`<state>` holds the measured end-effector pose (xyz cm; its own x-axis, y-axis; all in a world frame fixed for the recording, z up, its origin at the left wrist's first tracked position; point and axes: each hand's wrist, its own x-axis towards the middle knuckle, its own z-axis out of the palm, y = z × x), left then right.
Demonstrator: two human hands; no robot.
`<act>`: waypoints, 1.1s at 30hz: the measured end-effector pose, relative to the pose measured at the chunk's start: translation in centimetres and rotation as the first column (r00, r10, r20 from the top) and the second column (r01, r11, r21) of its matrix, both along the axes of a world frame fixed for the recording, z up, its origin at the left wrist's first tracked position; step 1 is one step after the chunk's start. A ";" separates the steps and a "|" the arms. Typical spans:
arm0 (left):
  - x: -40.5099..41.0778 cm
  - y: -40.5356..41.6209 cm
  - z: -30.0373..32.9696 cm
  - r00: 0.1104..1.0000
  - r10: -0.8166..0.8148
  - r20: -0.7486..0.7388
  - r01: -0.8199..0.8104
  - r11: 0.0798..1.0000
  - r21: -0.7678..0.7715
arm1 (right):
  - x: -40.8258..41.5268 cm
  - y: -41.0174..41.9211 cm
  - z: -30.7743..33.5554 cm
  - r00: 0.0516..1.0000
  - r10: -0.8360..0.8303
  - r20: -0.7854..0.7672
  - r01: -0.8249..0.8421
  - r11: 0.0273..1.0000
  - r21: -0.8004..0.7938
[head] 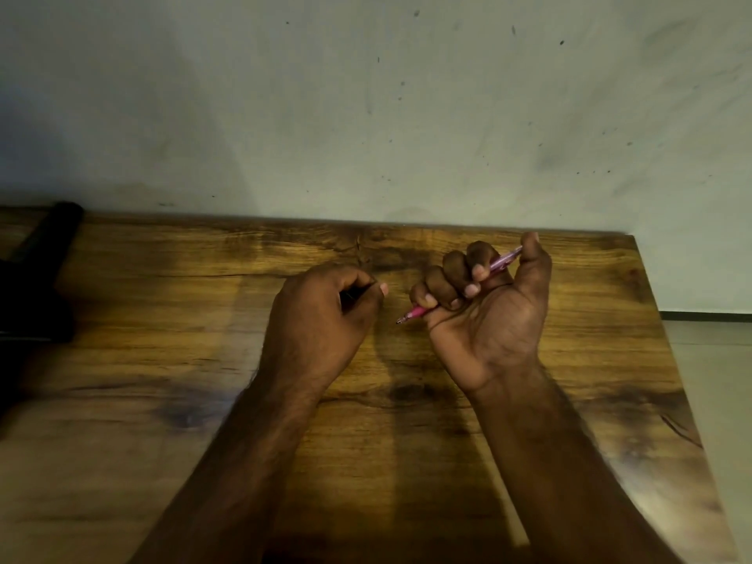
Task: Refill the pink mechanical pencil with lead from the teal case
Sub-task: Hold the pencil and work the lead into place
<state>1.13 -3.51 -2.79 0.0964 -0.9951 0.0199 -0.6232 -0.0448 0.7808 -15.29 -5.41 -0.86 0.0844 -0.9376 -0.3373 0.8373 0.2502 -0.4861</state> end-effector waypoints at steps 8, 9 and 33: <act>0.1 0.0 -0.1 1.000 0.006 -0.009 -0.006 1.000 0.012 | 0.1 0.0 0.1 1.000 -0.010 -0.008 0.010 1.000 0.014; 0.1 0.0 0.0 1.000 0.009 -0.009 -0.009 1.000 0.013 | 0.1 0.0 0.1 1.000 -0.009 -0.007 0.009 1.000 0.019; -0.1 0.1 0.3 1.000 -0.005 0.012 0.005 1.000 -0.010 | 0.1 0.1 0.1 0.999 0.031 -0.016 -0.030 0.999 0.033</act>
